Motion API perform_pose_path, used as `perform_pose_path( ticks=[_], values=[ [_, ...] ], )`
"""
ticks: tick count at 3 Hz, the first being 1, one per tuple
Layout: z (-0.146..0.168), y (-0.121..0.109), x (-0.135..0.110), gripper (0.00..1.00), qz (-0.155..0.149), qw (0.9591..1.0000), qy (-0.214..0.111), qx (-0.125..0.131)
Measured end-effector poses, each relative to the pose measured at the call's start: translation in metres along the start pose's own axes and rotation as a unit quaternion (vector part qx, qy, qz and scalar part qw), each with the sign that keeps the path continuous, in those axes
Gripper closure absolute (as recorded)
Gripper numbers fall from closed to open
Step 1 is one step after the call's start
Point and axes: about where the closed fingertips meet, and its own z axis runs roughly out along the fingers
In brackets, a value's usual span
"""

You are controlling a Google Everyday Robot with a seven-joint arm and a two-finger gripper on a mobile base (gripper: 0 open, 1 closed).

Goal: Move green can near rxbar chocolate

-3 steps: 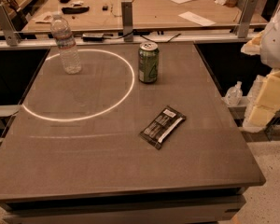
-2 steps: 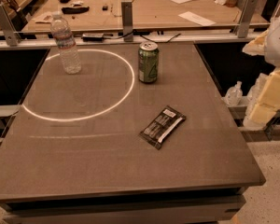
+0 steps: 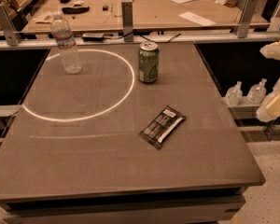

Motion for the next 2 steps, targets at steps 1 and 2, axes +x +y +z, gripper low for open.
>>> perform_pose_path(
  ticks=[1,2],
  values=[
    [-0.0082,-0.0084,0.0019,0.0,0.018,0.9957,-0.091,0.003],
    [-0.0083,-0.0113,-0.0008,0.0,0.022,0.9876,-0.155,0.001]
  ],
)
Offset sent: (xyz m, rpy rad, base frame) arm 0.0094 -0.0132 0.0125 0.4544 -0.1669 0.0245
